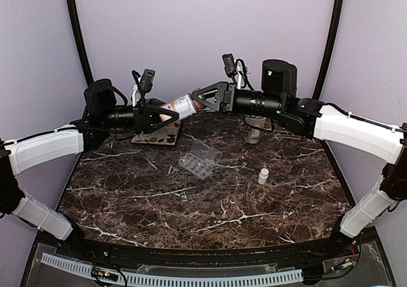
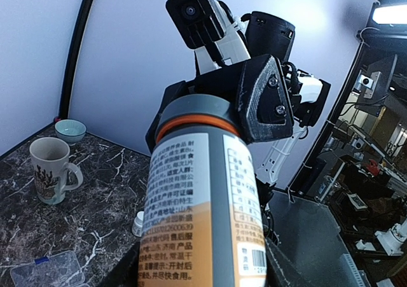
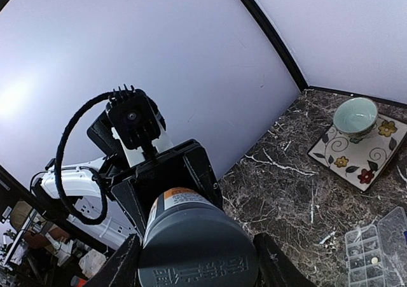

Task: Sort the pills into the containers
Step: Screw the lid of the pill bottle onto the pill bottle.

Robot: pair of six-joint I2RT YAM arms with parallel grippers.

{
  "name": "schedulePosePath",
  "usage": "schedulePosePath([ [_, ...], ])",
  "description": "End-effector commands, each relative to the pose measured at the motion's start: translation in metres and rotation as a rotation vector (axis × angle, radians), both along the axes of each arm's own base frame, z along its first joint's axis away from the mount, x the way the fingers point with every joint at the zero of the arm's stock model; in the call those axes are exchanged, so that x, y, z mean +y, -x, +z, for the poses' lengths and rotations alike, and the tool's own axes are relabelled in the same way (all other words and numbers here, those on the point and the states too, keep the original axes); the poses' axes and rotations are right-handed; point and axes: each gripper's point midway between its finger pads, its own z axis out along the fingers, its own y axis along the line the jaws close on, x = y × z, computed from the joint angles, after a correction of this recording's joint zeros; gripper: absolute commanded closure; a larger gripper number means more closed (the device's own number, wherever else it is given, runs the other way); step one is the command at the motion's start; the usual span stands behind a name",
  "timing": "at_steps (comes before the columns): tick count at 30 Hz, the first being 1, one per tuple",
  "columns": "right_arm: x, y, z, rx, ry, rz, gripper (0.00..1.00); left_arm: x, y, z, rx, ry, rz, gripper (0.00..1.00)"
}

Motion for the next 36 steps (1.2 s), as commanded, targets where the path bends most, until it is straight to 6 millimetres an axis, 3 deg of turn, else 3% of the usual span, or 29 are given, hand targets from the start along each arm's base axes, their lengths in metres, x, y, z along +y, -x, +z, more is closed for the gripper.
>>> schedulePosePath([
  [1, 0.017, 0.003, -0.027, 0.093, 0.046, 0.031, 0.80, -0.013, 0.020, 0.035, -0.182, 0.037, -0.028, 1.00],
  [6, 0.021, 0.004, -0.031, 0.127, 0.050, 0.046, 0.82, -0.024, 0.027, 0.034, -0.285, -0.004, 0.034, 1.00],
  [12, 0.021, 0.008, -0.032, 0.162, 0.052, 0.062, 0.83, -0.022, 0.021, 0.037, -0.393, -0.031, 0.165, 1.00],
  [17, 0.028, 0.005, -0.051, 0.207, 0.083, 0.071, 0.84, -0.019, 0.020, 0.043, -0.467, -0.034, 0.240, 1.00],
  [36, 0.033, 0.002, -0.070, 0.262, 0.132, 0.061, 0.89, -0.030, 0.017, 0.047, -0.923, -0.160, 0.665, 1.00],
])
